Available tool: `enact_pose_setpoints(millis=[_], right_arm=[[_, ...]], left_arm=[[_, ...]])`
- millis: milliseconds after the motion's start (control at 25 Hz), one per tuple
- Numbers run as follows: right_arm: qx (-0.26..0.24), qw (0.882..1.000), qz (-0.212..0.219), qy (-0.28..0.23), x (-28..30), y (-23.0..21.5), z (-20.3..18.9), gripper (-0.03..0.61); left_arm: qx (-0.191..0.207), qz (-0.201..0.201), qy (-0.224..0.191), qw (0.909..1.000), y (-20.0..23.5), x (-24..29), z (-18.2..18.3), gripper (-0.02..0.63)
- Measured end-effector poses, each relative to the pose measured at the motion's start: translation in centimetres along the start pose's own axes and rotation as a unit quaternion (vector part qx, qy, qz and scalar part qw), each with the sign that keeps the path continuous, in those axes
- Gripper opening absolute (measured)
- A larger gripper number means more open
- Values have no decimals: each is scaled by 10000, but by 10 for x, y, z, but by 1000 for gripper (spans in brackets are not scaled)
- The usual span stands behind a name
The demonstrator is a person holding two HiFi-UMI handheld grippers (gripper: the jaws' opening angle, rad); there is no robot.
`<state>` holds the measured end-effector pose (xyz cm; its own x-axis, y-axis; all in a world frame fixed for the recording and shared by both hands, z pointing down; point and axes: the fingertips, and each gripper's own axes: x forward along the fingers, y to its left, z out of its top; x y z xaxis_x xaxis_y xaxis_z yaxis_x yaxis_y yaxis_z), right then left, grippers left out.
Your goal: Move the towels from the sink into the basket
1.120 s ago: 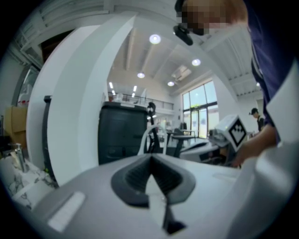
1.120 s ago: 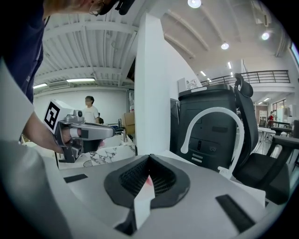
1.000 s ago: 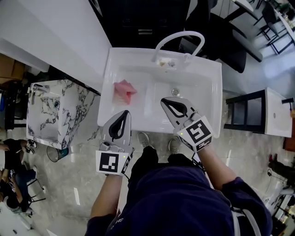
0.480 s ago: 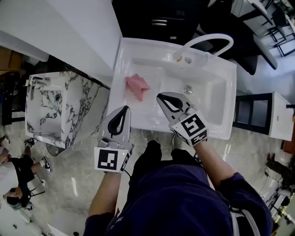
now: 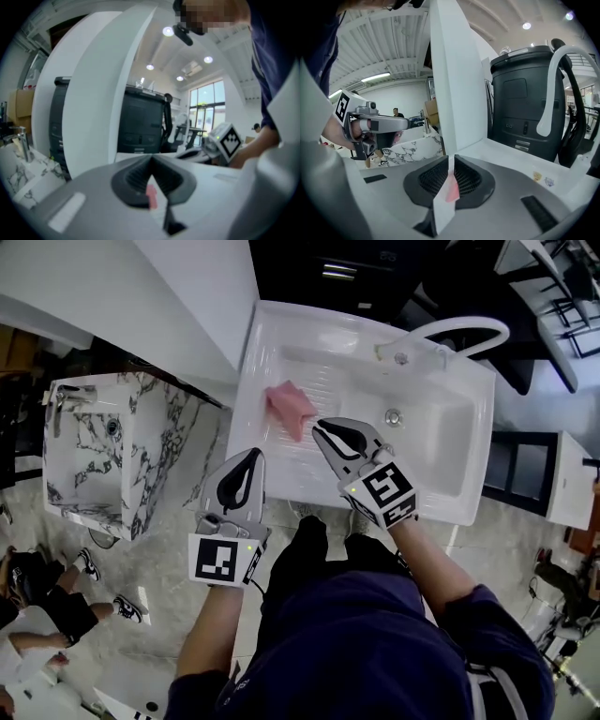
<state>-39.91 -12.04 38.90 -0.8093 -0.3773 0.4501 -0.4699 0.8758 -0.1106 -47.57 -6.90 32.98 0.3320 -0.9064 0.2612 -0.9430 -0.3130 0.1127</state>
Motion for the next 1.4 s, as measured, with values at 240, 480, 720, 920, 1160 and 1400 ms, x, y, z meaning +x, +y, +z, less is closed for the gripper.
enact_pose_setpoints(millis=[240, 480, 720, 920, 1160, 1400], right_arm=[[2, 9999, 76, 133, 20, -1, -8, 12], [65, 9991, 52, 413, 36, -4, -27, 107], [102, 9987, 60, 501, 48, -5, -33, 128], [201, 9979, 61, 613, 62, -9, -43, 181], [247, 9965, 40, 793, 80, -13, -59, 196], [254, 9953, 35, 932, 98, -19, -70, 204]], left_arm=[[-78, -4, 32, 10000, 11, 5, -8, 3], [-148, -21, 59, 9999, 15, 8, -14, 3], [-208, 42, 107, 9997, 21, 10, -20, 3], [-236, 100, 157, 9995, 29, 10, -24, 3], [-294, 114, 238, 9992, 37, 11, -33, 3], [-371, 119, 288, 9988, 44, 16, -43, 3]])
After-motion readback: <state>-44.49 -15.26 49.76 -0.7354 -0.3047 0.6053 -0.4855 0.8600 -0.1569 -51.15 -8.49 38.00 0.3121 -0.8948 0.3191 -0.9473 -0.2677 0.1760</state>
